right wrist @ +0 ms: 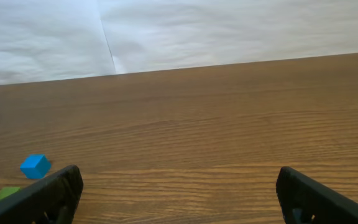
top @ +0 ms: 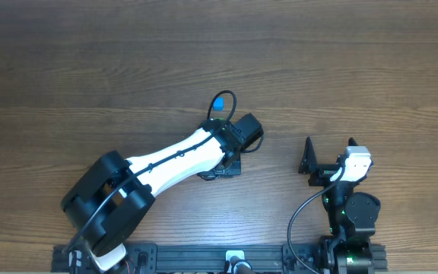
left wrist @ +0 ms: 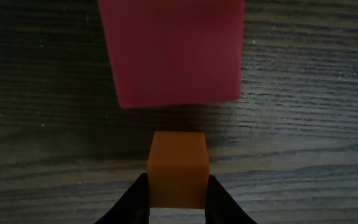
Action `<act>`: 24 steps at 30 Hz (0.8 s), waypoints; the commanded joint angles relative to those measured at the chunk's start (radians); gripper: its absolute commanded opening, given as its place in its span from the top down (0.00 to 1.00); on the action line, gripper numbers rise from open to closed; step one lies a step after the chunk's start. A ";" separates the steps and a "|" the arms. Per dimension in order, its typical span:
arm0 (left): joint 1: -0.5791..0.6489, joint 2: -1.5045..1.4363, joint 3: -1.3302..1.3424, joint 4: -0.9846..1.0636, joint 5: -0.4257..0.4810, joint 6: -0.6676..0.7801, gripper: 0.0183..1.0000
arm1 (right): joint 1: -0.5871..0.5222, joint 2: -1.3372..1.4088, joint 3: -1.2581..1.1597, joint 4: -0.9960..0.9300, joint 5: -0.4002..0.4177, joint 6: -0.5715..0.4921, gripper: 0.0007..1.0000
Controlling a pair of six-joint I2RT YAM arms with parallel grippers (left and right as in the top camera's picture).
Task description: Stack Cubes
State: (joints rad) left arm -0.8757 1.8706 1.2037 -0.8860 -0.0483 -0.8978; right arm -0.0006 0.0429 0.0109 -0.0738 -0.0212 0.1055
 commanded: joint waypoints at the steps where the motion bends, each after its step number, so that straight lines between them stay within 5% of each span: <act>1: 0.005 -0.084 0.002 -0.025 0.010 0.000 0.85 | -0.005 -0.005 -0.005 -0.001 -0.008 0.005 0.01; 24: 0.135 -0.008 0.328 -0.227 0.006 0.058 0.91 | -0.005 -0.005 -0.005 -0.001 -0.008 0.005 0.01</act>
State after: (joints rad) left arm -0.7578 1.8286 1.5162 -1.0966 -0.0437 -0.8585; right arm -0.0006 0.0429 0.0109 -0.0738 -0.0212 0.1062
